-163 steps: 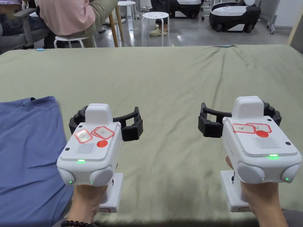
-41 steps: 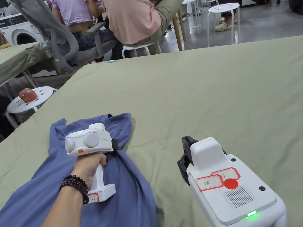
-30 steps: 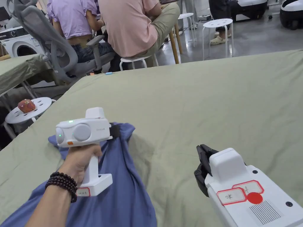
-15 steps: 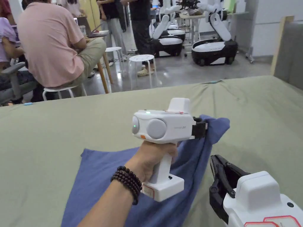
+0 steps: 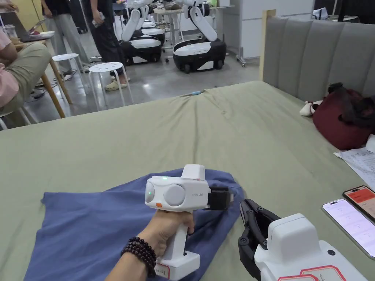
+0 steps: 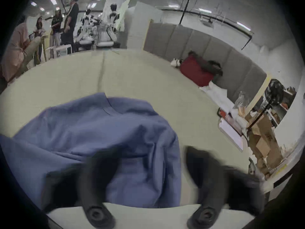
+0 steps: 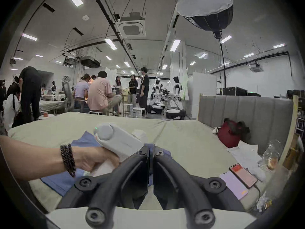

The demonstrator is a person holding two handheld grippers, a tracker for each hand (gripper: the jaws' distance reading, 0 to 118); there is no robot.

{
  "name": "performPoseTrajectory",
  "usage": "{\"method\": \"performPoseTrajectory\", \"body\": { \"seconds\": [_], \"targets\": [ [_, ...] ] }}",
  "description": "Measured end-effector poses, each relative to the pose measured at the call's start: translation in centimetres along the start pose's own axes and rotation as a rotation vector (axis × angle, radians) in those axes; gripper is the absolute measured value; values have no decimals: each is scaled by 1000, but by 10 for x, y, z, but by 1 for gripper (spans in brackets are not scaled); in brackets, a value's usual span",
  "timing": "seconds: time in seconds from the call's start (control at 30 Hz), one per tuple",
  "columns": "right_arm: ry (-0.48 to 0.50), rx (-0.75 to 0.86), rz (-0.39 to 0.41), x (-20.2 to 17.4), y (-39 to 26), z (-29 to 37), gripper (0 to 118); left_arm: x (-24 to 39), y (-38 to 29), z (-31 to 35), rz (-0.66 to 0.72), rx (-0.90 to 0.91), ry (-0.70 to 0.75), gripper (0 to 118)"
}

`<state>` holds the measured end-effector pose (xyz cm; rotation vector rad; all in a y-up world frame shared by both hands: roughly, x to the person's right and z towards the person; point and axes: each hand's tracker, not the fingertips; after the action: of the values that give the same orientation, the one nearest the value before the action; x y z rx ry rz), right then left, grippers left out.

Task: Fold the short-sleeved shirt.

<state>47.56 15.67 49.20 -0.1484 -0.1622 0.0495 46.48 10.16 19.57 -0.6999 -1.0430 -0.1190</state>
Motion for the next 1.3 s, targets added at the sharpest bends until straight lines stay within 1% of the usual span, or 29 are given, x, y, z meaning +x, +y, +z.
{"method": "performPoseTrajectory", "body": {
  "seconds": [0.07,0.2,0.23,0.27,0.3,0.33,0.37,0.4,0.47,0.53,0.63,0.77,0.9,1.0,1.03,1.07,1.1,1.13,1.2,1.23,1.27,1.3],
  "targets": [
    [4,-15,-1,-6,1,-1,5,-3,6,34,-28,117,34,108],
    [19,-58,-8,-14,4,-10,5,-18,-7,112,-4,209,188,109],
    [20,-61,2,-16,5,-14,5,-21,-14,132,9,229,224,105],
    [22,-58,25,-19,6,-18,5,-24,-24,155,24,244,259,93],
    [26,-51,55,-23,7,-20,5,-25,-35,174,41,272,290,74],
    [31,-55,79,-29,9,-23,5,-24,-49,196,55,303,340,40],
    [39,-60,85,-33,11,-26,5,-22,-61,213,67,325,397,19],
    [46,-63,84,-34,11,-33,5,-20,-74,229,71,348,445,10],
    [48,-75,79,-42,12,-38,5,-16,-101,258,89,401,508,8],
    [39,-76,84,-49,12,-42,5,-14,-124,280,147,459,570,0],
    [20,-80,99,-56,15,-44,5,-16,-147,301,178,483,633,0],
    [20,-88,86,-59,17,-44,5,-23,-152,316,179,479,636,0],
    [55,-104,44,-61,16,-45,5,-37,-139,321,223,474,636,0],
    [69,-115,54,-64,13,-51,5,-71,-121,317,269,443,643,0],
    [77,-120,63,-64,11,-54,5,-85,-113,313,289,429,647,4],
    [81,-124,69,-65,8,-58,5,-104,-104,307,316,402,649,13],
    [81,-130,70,-65,6,-63,5,-119,-95,300,319,368,665,20],
    [84,-139,71,-64,3,-70,5,-136,-85,292,326,334,666,20],
    [87,-169,70,-62,-5,-85,5,-178,-64,268,383,241,661,71],
    [80,-182,73,-63,-8,-93,5,-196,-55,257,410,202,669,92],
    [73,-200,74,-63,-12,-102,5,-216,-46,243,420,165,677,96],
    [70,-219,79,-63,-16,-110,5,-234,-38,229,415,159,724,93]
  ]
}}
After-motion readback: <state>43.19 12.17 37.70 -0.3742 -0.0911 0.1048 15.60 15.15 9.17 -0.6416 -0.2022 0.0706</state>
